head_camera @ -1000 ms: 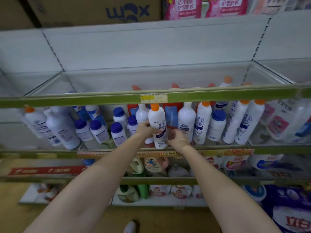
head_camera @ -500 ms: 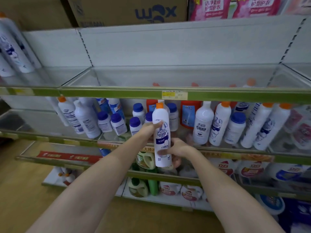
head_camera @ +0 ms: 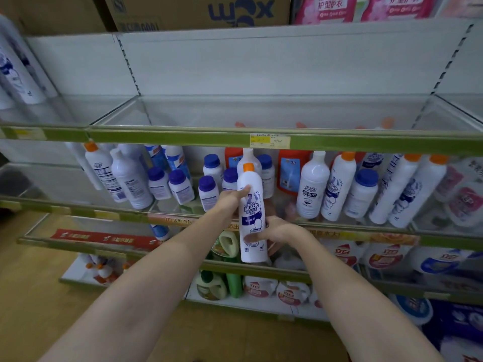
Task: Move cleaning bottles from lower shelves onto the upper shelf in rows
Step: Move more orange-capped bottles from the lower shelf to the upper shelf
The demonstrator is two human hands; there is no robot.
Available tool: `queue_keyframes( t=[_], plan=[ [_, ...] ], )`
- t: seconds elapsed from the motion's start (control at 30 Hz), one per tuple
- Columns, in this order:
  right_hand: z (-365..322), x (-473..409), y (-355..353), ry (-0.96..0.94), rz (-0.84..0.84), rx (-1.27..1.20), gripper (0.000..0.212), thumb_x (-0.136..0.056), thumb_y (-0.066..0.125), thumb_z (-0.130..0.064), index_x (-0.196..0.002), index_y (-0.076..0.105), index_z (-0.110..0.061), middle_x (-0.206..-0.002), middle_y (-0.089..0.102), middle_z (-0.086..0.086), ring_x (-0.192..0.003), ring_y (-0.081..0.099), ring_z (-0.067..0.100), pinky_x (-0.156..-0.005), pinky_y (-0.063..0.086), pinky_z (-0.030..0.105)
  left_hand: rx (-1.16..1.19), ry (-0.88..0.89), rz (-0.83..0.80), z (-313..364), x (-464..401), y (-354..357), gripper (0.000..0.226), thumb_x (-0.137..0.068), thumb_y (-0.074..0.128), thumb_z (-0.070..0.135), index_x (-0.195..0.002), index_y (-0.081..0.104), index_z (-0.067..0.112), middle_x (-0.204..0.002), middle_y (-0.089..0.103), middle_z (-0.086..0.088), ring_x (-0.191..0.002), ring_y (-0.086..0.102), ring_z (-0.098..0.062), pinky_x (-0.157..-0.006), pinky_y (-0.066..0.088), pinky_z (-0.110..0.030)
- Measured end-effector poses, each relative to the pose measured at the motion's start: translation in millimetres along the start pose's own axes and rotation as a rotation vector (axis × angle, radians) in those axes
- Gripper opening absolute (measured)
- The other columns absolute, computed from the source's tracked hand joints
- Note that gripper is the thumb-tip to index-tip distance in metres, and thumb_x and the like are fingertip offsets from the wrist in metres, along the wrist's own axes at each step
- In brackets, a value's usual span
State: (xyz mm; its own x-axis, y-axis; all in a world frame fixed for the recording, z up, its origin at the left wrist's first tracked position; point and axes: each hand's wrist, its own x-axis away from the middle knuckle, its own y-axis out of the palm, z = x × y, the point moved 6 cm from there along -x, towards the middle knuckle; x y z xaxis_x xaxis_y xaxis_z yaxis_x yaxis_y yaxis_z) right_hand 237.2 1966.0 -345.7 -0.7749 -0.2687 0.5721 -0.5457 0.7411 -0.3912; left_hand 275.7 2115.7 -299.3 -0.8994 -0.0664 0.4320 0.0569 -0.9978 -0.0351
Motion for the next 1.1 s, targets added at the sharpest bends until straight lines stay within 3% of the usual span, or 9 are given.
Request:
queue_keyframes(
  t=[0.13,0.23,0.33,0.47,0.63,0.77,0.83,1.03,1.1],
  plan=[
    [-1,4,-1,0.014,-0.013,-0.008,0.076,-0.053,0.091,-0.051,-0.119,0.063,-0.027,-0.117,0.072,0.004,-0.095,0.073,0.027,-0.077,0.064,0.047,-0.021,0.016,0.013,5,3,5,0.036,-0.086,0.077,0.037,-0.103,0.066,0.008,-0.096,0.076,-0.009,-0.085,0.073,-0.024,-0.072,0.059,-0.037],
    [1,2,-1,0.026,-0.01,-0.013,0.083,-0.046,0.091,-0.053,-0.12,0.062,-0.029,-0.12,0.07,0.004,-0.097,0.072,0.028,-0.078,0.063,0.049,-0.044,0.027,0.024,12,6,8,0.028,-0.084,0.08,0.03,-0.093,0.064,0.009,-0.088,0.074,-0.007,-0.075,0.071,-0.021,-0.054,0.053,-0.029],
    [1,-6,0,0.014,0.039,-0.01,0.098,-0.039,0.092,-0.062,-0.124,0.055,-0.029,-0.119,0.067,0.004,-0.103,0.067,0.029,-0.073,0.063,0.05,-0.076,0.054,0.041,18,7,10,0.037,-0.075,0.087,0.029,-0.094,0.065,0.006,-0.091,0.074,-0.01,-0.077,0.072,-0.025,-0.062,0.058,-0.034],
    [-7,-6,-4,-0.002,0.133,-0.019,0.119,-0.036,0.089,-0.067,-0.134,0.035,-0.027,-0.127,0.057,0.003,-0.116,0.058,0.029,-0.084,0.056,0.046,-0.198,0.111,0.076,29,11,16,0.049,-0.065,0.092,0.04,-0.093,0.065,0.011,-0.093,0.074,-0.008,-0.084,0.072,-0.026,-0.08,0.061,-0.046],
    [-13,7,-11,-0.04,0.207,-0.087,0.073,-0.066,0.088,-0.027,-0.125,0.045,-0.026,-0.118,0.063,0.004,-0.106,0.061,0.026,-0.085,0.055,0.045,-0.246,0.124,-0.018,40,21,23,0.057,-0.07,0.09,0.04,-0.11,0.059,0.013,-0.1,0.071,-0.01,-0.083,0.073,-0.029,-0.063,0.063,-0.041],
    [-8,10,-16,-0.04,0.135,-0.229,0.082,-0.064,0.085,-0.019,-0.131,0.04,-0.033,-0.121,0.061,0.003,-0.111,0.06,0.029,-0.093,0.054,0.053,-0.235,0.099,-0.041,40,20,19,0.05,-0.086,0.076,0.043,-0.119,0.054,0.012,-0.111,0.066,-0.016,-0.095,0.069,-0.032,-0.081,0.062,-0.046],
    [-5,10,-15,-0.006,0.074,-0.303,0.076,-0.064,0.081,-0.016,-0.131,0.046,-0.028,-0.123,0.064,0.009,-0.111,0.063,0.032,-0.094,0.054,0.057,-0.198,0.074,-0.047,37,18,15,0.052,-0.089,0.072,0.044,-0.124,0.055,0.011,-0.113,0.065,-0.017,-0.096,0.068,-0.03,-0.087,0.059,-0.048],
    [-8,20,-6,0.023,-0.03,-0.319,0.055,-0.069,0.069,-0.005,-0.121,0.055,-0.019,-0.12,0.067,0.017,-0.11,0.066,0.036,-0.095,0.053,0.06,-0.1,0.016,-0.053,29,18,8,0.053,-0.09,0.074,0.035,-0.13,0.051,0.009,-0.11,0.064,-0.016,-0.092,0.067,-0.03,-0.059,0.057,-0.037],
    [-11,20,-4,0.024,-0.029,-0.278,0.056,-0.067,0.07,-0.005,-0.119,0.054,-0.02,-0.119,0.066,0.017,-0.109,0.066,0.036,-0.093,0.055,0.059,-0.067,0.014,-0.046,28,19,4,0.049,-0.089,0.075,0.03,-0.126,0.052,0.008,-0.107,0.065,-0.017,-0.091,0.068,-0.031,-0.062,0.059,-0.04]
  ],
)
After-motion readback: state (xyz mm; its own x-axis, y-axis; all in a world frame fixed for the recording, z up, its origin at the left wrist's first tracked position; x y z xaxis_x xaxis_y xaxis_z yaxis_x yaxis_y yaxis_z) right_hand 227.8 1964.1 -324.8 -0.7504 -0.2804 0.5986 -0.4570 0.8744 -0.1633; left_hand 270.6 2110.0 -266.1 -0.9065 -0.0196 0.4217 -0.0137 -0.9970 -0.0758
